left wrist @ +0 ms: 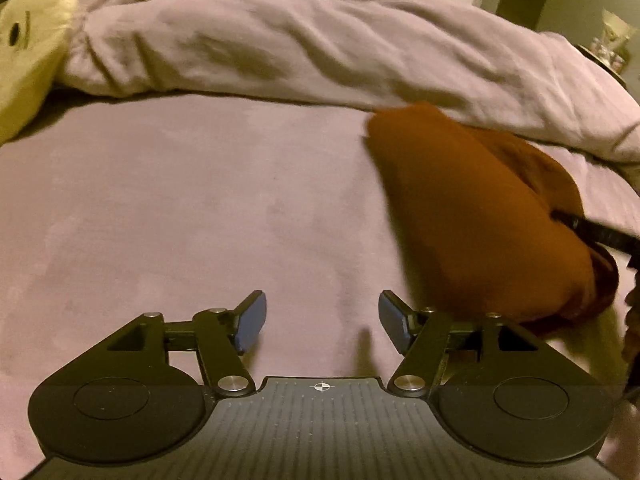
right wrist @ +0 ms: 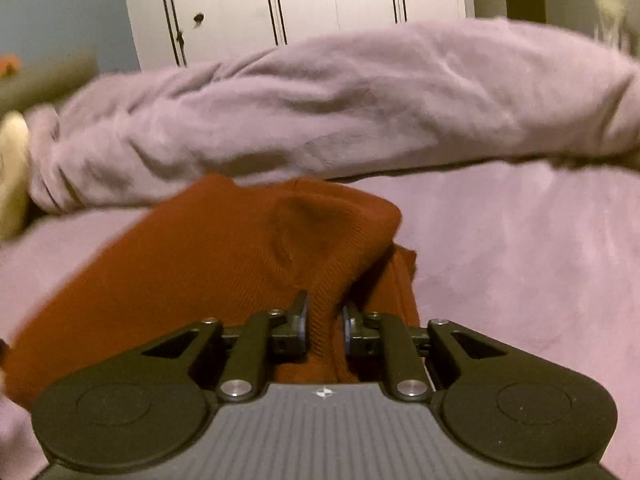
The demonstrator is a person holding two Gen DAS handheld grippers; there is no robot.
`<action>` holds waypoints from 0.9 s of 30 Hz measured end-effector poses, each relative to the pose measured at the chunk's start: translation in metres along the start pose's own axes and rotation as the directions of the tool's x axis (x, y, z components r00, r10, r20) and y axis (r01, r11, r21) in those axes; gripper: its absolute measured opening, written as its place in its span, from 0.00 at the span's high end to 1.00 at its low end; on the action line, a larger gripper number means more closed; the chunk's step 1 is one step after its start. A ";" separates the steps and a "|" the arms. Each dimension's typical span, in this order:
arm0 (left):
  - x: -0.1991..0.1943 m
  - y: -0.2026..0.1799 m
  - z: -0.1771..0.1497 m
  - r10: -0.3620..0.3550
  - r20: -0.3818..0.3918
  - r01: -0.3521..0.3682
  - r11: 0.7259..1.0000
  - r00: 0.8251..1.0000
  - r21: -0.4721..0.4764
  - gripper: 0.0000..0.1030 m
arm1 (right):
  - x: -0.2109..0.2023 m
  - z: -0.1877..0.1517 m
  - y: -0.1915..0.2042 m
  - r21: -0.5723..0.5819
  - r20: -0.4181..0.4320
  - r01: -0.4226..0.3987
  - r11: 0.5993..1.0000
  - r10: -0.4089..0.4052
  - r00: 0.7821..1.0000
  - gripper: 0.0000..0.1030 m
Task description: Fold small clothes
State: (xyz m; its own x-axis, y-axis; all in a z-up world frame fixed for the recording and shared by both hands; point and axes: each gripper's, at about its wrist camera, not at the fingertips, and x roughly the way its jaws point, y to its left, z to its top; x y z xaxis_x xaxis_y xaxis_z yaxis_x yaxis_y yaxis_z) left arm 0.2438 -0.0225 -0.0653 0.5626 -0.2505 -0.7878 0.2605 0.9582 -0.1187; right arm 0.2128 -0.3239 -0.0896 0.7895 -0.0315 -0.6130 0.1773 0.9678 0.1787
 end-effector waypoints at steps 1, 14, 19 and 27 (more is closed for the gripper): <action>0.002 -0.005 -0.001 -0.006 -0.006 0.006 1.000 1.000 0.008 0.33 | -0.005 0.005 -0.007 0.056 -0.013 -0.026 0.998 0.027 1.000 0.75; 0.011 -0.053 -0.022 0.067 -0.019 -0.066 0.997 0.998 0.040 0.30 | -0.060 -0.069 -0.069 0.688 0.058 -0.308 0.657 0.374 0.926 0.58; 0.025 -0.049 -0.020 0.089 -0.038 -0.090 0.996 0.995 -0.028 0.30 | -0.047 -0.077 -0.063 0.764 0.097 -0.331 0.554 0.409 0.907 0.57; 0.029 -0.044 -0.012 0.122 -0.043 -0.125 0.988 0.992 -0.086 0.36 | -0.007 -0.078 -0.063 0.851 0.212 -0.382 0.361 0.431 0.877 0.81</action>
State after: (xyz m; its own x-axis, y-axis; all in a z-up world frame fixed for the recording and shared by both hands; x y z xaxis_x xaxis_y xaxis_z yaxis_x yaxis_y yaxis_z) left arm 0.2393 -0.0701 -0.0900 0.5558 -0.1255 -0.8218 0.1193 0.9903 -0.0705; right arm 0.1501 -0.3654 -0.1567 0.8935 0.3361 -0.2978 0.2618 0.1487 0.9536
